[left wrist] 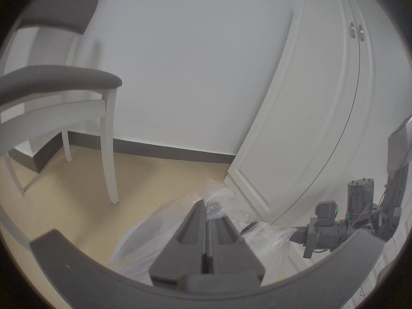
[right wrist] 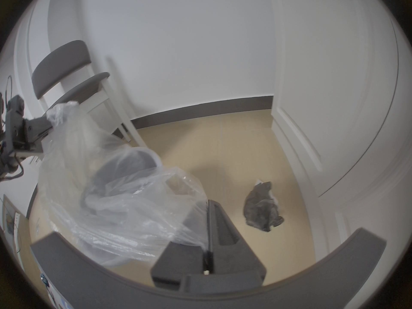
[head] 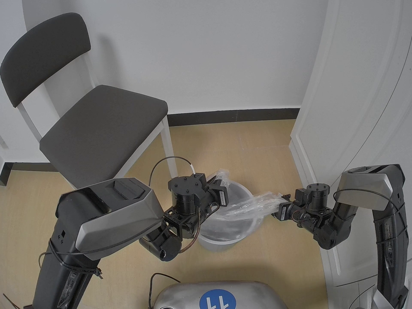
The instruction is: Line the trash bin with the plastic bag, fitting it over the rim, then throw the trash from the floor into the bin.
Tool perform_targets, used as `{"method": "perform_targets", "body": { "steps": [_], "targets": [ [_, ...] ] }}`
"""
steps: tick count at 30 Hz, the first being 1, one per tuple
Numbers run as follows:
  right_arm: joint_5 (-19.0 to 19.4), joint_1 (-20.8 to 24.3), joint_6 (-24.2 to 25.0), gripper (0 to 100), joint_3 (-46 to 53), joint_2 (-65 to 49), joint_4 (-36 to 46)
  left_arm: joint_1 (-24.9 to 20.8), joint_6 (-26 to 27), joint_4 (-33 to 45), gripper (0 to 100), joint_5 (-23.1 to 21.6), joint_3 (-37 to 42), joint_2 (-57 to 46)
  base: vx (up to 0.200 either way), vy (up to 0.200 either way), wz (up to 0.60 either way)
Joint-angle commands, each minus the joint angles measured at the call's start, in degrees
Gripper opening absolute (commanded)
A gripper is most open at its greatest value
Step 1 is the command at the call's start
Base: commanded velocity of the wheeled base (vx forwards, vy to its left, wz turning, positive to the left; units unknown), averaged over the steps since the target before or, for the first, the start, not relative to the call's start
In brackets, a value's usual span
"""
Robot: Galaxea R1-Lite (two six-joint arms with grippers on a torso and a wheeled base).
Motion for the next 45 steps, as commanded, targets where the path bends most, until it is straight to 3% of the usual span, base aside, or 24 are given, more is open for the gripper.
{"method": "perform_targets", "body": {
  "steps": [1, 17, 23, 31, 36, 40, 45],
  "targets": [
    [0.4, -1.8, -0.1, 0, -0.7, 0.2, 0.0, -0.1, -1.5, 0.0, 0, 0.1, -1.1, 2.1, 0.0, 0.0, 0.0],
    [1.0, -0.7, 0.4, 0, -0.8, -1.2, -3.6, 1.3, -4.8, 1.6, 0, 0.1, -8.5, 8.1, 0.0, 0.0, 0.0],
    [0.4, 5.4, 0.6, 0, 3.0, -3.7, -13.4, 0.8, -7.7, -0.6, 0, 2.6, -17.3, 11.8, 0.0, 0.0, 0.0],
    [0.2, 11.2, 0.1, 0, 5.1, -2.6, -14.0, 0.6, -7.9, -3.5, 0, 4.0, -19.1, 13.6, 0.0, 0.0, 0.0],
    [0.2, 10.8, -1.0, 0, 6.5, -2.5, -14.0, 0.3, -8.0, -4.0, 0, 3.9, -19.1, 14.6, 0.0, 0.0, 0.0],
    [0.9, 6.5, -5.9, 0, 6.8, -2.9, -14.0, -1.3, -8.4, -4.0, 0, 4.0, -19.1, 15.0, 0.0, 0.0, 0.0],
    [2.3, 2.0, -7.8, 0, 6.4, -2.9, -14.0, -2.9, -9.3, -4.3, 0, 4.0, -19.0, 15.0, 0.0, 0.0, 0.0]
  ]
}}
